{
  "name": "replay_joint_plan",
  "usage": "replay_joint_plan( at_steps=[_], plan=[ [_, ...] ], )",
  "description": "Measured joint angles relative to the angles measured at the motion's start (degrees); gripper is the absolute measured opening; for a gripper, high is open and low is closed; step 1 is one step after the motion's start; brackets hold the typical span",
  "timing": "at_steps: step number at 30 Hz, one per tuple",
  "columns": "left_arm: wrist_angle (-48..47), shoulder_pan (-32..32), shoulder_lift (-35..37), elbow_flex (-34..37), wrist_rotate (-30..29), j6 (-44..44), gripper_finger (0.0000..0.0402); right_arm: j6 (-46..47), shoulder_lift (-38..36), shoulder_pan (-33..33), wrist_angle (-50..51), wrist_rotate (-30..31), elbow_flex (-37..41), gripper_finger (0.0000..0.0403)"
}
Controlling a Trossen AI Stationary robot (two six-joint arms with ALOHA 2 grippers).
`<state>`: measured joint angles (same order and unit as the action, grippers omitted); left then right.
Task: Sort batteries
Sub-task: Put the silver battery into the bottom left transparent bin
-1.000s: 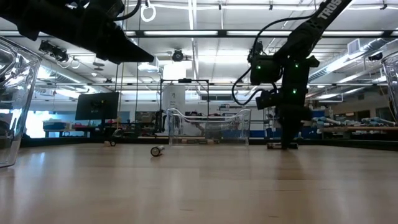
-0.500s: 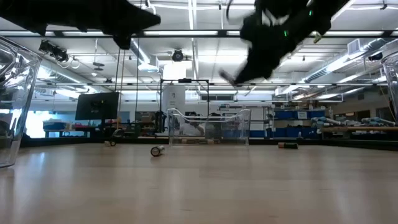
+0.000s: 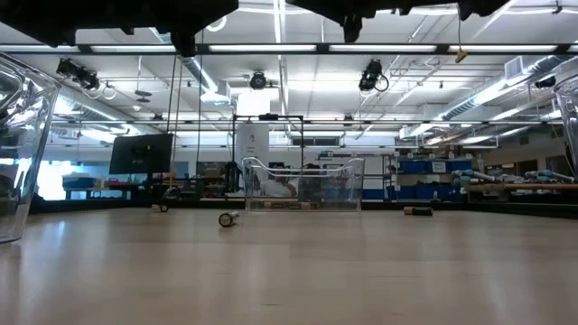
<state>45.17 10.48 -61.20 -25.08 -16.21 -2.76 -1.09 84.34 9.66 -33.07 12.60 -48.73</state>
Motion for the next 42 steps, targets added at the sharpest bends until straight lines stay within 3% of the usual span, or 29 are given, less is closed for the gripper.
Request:
replay_joint_plan(
  at_steps=[9,16,37,42],
  plan=[
    [9.1,0.0,-9.6,-3.7,2.1,0.0,0.0169,-0.6,4.5,0.0,-5.7,0.0,0.0,0.0056],
    [9.7,0.0,-12.7,-6.5,5.5,0.0,0.0211,-1.2,4.6,0.0,-6.0,0.0,0.0,0.0056],
    [9.1,0.0,-16.8,-10.7,7.5,0.0,0.0212,-2.0,4.6,0.1,-6.3,0.0,0.0,0.0056],
    [9.1,-0.1,-17.7,-11.6,7.5,-0.1,0.0171,-2.1,4.6,0.1,-6.3,0.0,0.0,0.0056]
  ],
)
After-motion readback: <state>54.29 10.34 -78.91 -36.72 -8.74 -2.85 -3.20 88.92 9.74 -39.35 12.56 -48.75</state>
